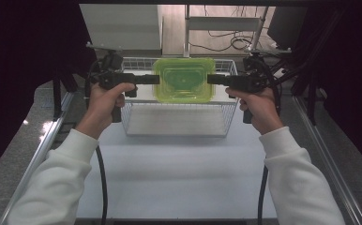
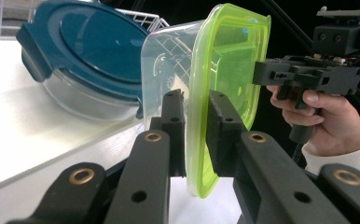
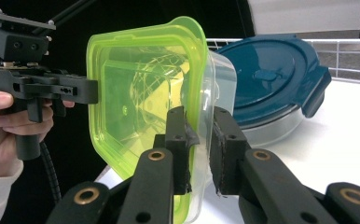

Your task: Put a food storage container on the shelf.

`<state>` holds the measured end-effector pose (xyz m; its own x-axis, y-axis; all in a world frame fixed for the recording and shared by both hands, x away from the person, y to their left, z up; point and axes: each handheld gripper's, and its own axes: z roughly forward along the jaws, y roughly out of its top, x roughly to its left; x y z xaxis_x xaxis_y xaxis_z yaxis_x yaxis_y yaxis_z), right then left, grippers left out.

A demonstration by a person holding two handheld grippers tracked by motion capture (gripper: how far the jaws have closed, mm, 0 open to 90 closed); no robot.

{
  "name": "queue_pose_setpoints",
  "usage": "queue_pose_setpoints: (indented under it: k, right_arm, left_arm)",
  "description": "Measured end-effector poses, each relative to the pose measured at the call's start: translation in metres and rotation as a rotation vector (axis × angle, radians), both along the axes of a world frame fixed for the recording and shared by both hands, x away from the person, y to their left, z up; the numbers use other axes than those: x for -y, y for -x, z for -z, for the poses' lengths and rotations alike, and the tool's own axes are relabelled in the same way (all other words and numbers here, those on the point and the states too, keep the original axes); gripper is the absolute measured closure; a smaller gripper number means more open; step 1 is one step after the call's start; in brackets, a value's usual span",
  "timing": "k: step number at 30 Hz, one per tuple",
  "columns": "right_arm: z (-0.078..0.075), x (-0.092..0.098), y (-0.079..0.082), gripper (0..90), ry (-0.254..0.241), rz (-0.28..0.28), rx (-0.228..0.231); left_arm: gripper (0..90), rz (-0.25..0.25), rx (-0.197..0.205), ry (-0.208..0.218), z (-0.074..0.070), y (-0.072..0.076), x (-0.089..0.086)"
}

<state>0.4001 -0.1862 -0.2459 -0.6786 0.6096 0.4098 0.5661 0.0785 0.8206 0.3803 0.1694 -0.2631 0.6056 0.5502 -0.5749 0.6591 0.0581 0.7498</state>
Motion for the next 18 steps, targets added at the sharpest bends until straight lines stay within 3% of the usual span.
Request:
queue_pose_setpoints:
  k: [8, 18]
  right_arm:
    - [-0.006, -0.001, -0.011, 77.7, -0.015, 0.009, -0.005]
    - [-0.017, -0.007, -0.035, 77.8, -0.015, 0.024, -0.026]
  left_arm:
    - [78.8, -0.007, -0.003, -0.004, -0.010, -0.012, -0.002]
    - [79.5, -0.040, -0.039, 0.007, -0.016, -0.039, -0.004]
